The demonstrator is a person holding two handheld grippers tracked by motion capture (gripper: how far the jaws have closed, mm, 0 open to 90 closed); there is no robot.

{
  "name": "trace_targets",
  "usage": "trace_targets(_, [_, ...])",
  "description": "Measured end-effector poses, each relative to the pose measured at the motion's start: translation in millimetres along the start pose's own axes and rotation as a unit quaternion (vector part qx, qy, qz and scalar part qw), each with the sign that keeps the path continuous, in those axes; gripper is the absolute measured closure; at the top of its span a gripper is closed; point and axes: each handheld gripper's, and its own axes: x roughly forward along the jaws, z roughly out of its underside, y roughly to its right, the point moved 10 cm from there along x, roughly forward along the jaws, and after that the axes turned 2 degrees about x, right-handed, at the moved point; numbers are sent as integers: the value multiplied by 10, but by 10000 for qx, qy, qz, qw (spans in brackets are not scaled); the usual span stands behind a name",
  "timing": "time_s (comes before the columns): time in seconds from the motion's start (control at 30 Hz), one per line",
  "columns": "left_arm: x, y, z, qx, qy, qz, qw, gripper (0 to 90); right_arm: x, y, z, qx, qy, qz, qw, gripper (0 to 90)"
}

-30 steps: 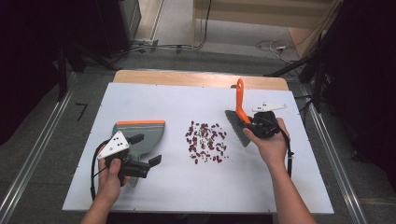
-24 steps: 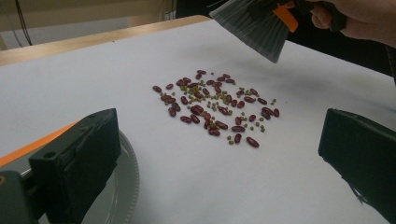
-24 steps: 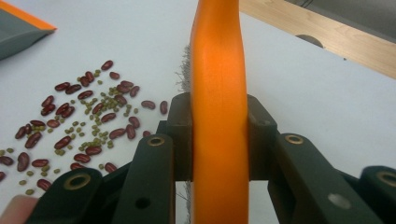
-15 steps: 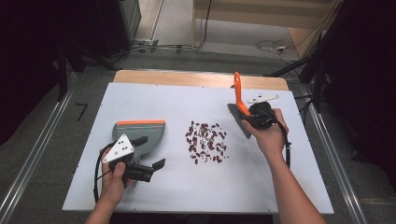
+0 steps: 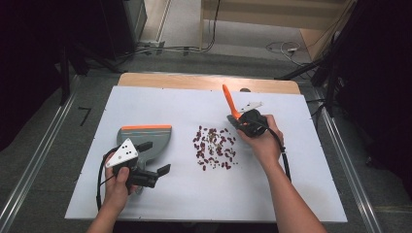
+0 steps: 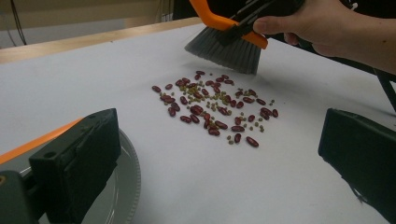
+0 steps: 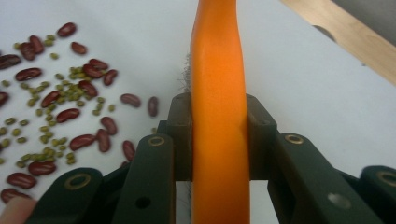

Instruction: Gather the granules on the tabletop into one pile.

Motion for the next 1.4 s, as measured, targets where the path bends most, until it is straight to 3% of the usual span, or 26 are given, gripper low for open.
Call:
trace_targets(0.2, [-23,24,-46,33,72,24,10000,0,14,-209,5,-145,-83,-169,9997,686])
trace_targets(0.37, [-44,23,-53,45,105,75,9999,0,-24,-303,41,-515,-132,-305,9981,687])
trace_targets(0.53, [-29,23,-35,16,90,140,9999,0,-99,-327,64,-452,-186,-618,9969,686])
trace_targets(0.63, [-28,41,-29,48,76,158,9998,0,-110,-277,42,-466,-127,-602,9970,686])
trace_targets(0.77, [-43,48,-36,55,86,158,9998,0,-115,-188,-41,-224,13,-590,9980,685])
trace_targets(0.87, [-48,33,-41,24,103,140,9998,0,-64,-170,-113,-268,46,-552,9981,686])
trace_targets(0.97, [-47,37,-39,19,101,152,9998,0,46,-125,-141,-452,-73,-275,9986,686])
trace_targets(1.07, [-38,49,-23,55,60,177,9998,0,139,-97,-142,-425,-246,-54,9988,686])
trace_targets(1.13, [-34,53,-18,47,62,191,9998,0,178,-114,-146,-470,-386,15,9981,686])
trace_targets(1.27, [-44,52,-14,24,57,191,9998,0,191,-248,-161,-604,-613,-85,9963,687])
trace_targets(1.4, [-58,40,-20,14,79,181,9998,0,166,-333,-131,-669,-631,-196,9956,687])
